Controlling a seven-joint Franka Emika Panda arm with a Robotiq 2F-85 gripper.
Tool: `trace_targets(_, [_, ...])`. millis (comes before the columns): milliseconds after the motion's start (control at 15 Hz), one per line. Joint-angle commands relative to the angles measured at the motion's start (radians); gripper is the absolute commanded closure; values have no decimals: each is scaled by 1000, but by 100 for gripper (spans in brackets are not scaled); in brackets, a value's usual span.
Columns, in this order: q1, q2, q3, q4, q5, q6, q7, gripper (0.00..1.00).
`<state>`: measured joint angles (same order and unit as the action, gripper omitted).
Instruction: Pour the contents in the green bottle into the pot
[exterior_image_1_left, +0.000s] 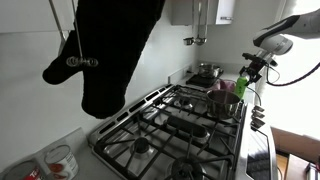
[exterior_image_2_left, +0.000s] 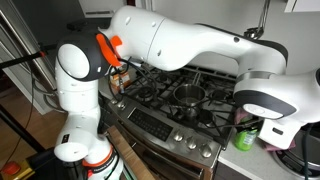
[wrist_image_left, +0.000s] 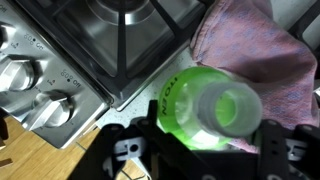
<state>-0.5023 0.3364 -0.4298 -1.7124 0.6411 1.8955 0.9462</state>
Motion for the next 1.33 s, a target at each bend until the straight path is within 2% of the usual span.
trace_targets(0, [-21, 22, 1, 35, 10, -39, 37, 0])
trace_targets(800, [-24, -14, -8, 77, -50, -74, 24, 0])
trace_targets(933, [-14, -32, -13, 76, -111, -70, 7, 0])
trace_targets(1267, [29, -122, -14, 62, -362, -52, -75, 0])
